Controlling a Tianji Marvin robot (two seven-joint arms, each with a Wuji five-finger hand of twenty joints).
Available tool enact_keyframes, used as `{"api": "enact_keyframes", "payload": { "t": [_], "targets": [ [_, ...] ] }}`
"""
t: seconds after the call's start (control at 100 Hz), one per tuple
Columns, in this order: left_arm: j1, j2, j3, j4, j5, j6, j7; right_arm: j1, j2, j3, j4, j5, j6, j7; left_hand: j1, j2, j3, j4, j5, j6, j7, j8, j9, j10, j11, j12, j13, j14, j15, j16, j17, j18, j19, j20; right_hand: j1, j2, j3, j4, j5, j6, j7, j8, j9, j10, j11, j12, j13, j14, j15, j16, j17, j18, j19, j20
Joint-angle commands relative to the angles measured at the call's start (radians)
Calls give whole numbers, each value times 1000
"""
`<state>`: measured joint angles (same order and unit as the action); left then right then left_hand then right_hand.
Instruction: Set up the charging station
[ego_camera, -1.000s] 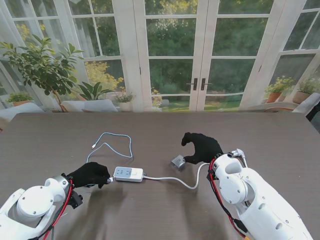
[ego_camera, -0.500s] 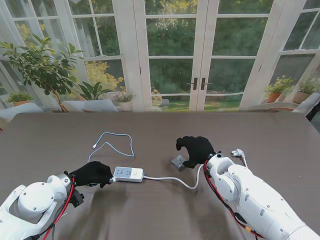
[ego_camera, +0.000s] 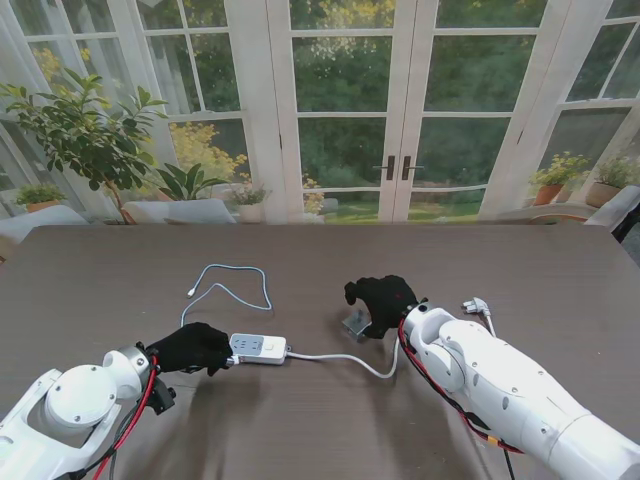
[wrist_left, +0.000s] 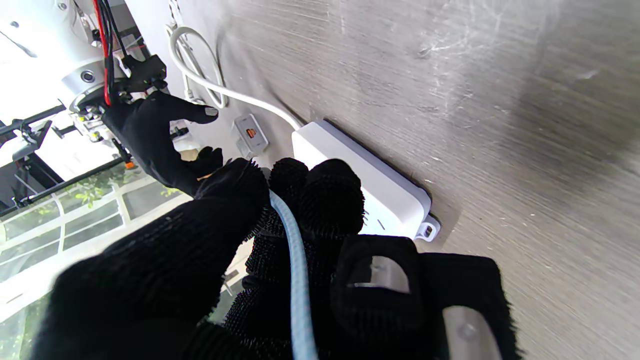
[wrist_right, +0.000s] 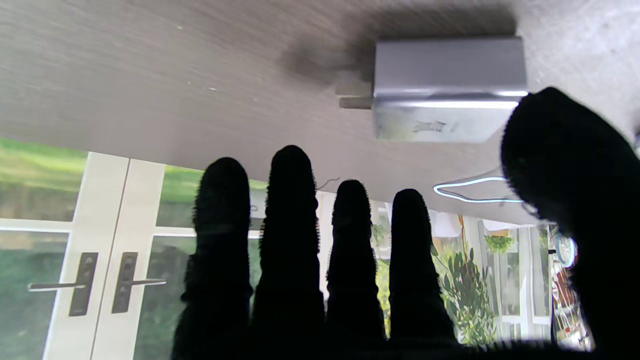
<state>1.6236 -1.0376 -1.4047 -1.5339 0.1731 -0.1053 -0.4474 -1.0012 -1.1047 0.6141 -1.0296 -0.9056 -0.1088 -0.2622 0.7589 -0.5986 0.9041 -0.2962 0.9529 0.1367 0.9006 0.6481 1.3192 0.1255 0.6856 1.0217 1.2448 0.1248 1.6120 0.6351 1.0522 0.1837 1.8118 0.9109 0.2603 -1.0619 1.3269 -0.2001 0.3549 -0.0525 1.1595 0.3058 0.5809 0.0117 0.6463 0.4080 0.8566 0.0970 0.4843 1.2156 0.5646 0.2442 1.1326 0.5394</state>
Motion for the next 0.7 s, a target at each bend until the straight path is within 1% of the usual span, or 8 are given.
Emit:
{"api": "enact_keyframes", "payload": {
  "t": [0.0,0.12,0.16,0.17,0.2,0.23,0.31,0.69],
  "targets": [
    [2,-4,4,-6,-1,-2,-17,9,-10,-11,15,7,4,16,40,61,60,2,69,-56,39,19,46,98,55,10,26,1,133,10,70,-213,282,-7,-23,-40,28,-19,-16,-4,-345,-2,-43,-13,23,11,14,3,20,-782,4,-20,53,-7],
    [4,-3,8,-10,0,-1,-20,38,-17,-58,49,10,7,-1,42,58,59,3,71,-54,30,15,47,100,58,5,26,-6,131,9,70,-213,282,-9,-21,-48,34,-19,11,-11,-316,9,-37,-14,34,10,37,-6,61,-768,29,-32,95,1],
    [5,-3,8,-12,1,0,-21,45,-20,-71,59,12,8,-6,42,58,59,3,72,-54,27,15,47,100,60,1,26,12,131,9,70,-211,282,-10,-21,-50,35,-20,17,-13,-312,10,-32,-15,37,10,53,-7,79,-762,42,-35,111,4],
    [6,-3,8,-12,2,0,-21,47,-20,-74,61,13,9,-6,44,58,60,4,72,-54,27,15,47,100,62,0,26,-5,131,9,70,-211,282,-10,-19,-50,35,-19,18,-12,-312,10,-32,-12,36,9,53,-8,88,-758,43,-36,120,6],
    [6,-3,8,-13,3,0,-21,53,-23,-85,70,17,10,-8,43,57,59,4,72,-54,25,15,46,102,63,-3,26,8,132,9,70,-211,282,-10,-17,-51,35,-19,19,-11,-312,10,-32,-11,37,9,59,-9,101,-753,49,-38,131,9],
    [7,-3,7,-14,3,-1,-20,60,-26,-96,80,21,11,-12,42,56,58,4,72,-54,23,14,47,101,65,-4,27,-16,131,8,70,-211,282,-10,-16,-50,35,-19,21,-10,-311,11,-32,-11,39,9,66,-11,121,-745,57,-44,149,13],
    [9,-3,6,-18,3,-2,-19,81,-33,-132,105,26,14,-23,42,56,58,4,73,-52,21,13,47,102,67,-6,27,-19,132,8,70,-210,282,-10,-16,-52,38,-19,29,-9,-306,13,-23,-11,47,12,94,-23,166,-729,85,-56,189,21],
    [17,0,-2,-32,6,1,-31,142,-77,-238,222,70,3,-89,44,53,58,5,72,-52,16,11,47,103,71,-10,27,-17,133,8,70,-212,282,-10,20,-73,71,-20,150,-38,-169,86,71,-34,175,112,200,-67,379,-666,187,-93,338,37]
  ]
}}
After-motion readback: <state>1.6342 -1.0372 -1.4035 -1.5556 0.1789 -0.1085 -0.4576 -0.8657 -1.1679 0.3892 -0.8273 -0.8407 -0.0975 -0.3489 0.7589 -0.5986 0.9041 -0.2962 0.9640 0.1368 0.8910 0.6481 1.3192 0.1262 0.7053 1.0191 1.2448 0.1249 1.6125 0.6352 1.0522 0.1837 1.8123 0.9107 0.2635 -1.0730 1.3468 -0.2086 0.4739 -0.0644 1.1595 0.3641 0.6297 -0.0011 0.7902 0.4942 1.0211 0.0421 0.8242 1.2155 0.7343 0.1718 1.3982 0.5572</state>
